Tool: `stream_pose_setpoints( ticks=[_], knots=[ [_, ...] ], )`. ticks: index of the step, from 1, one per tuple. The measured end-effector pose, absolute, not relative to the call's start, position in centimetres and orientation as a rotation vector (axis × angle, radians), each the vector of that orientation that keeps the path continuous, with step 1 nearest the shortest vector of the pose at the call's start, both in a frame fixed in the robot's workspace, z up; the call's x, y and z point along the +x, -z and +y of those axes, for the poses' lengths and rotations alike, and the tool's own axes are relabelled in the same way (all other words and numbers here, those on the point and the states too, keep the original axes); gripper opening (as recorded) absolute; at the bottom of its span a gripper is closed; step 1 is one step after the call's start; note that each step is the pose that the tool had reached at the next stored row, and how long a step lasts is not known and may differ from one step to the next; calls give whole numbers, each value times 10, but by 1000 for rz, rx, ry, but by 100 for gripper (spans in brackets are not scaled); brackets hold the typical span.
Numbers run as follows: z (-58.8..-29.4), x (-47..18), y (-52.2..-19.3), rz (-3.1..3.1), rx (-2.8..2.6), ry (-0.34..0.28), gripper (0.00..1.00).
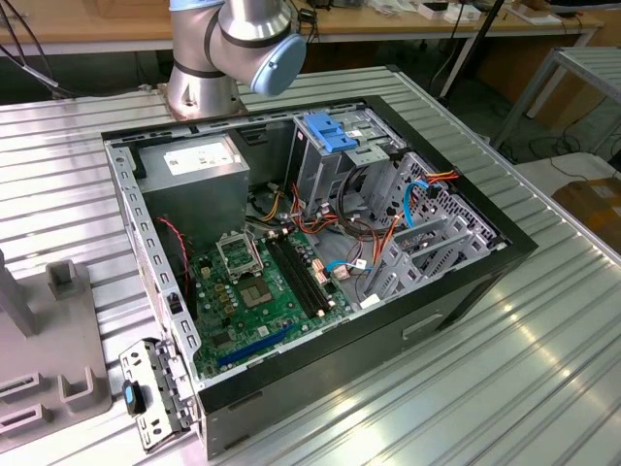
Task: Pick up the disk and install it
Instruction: 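Pick up the disk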
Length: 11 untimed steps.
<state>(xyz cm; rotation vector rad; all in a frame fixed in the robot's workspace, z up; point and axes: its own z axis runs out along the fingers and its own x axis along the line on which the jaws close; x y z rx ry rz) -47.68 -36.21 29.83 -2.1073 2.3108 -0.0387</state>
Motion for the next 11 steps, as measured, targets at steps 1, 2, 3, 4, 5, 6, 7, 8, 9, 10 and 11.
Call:
stream_pose_setpoints(
  ticks=[1,2,3,4,5,6,7,8,9,10,11],
  knots=[
    [-362,-477,-298,2306,-2113,39,38],
    [-362,-477,-298,2304,-2115,38,38],
    [-362,-477,-298,2296,-2124,38,38],
    [-362,-477,-298,2264,-2157,38,38],
    [-362,-477,-298,2249,-2173,38,38],
    [-362,-477,-298,2242,-2180,38,38],
    [-362,-477,-298,2234,-2188,38,38],
    [-362,-477,-298,2234,-2188,38,38],
    [-362,-477,-298,2234,-2188,38,38],
    [-362,-477,-298,2234,-2188,38,38],
    [-362,-477,-298,2234,-2188,38,37]
  ],
)
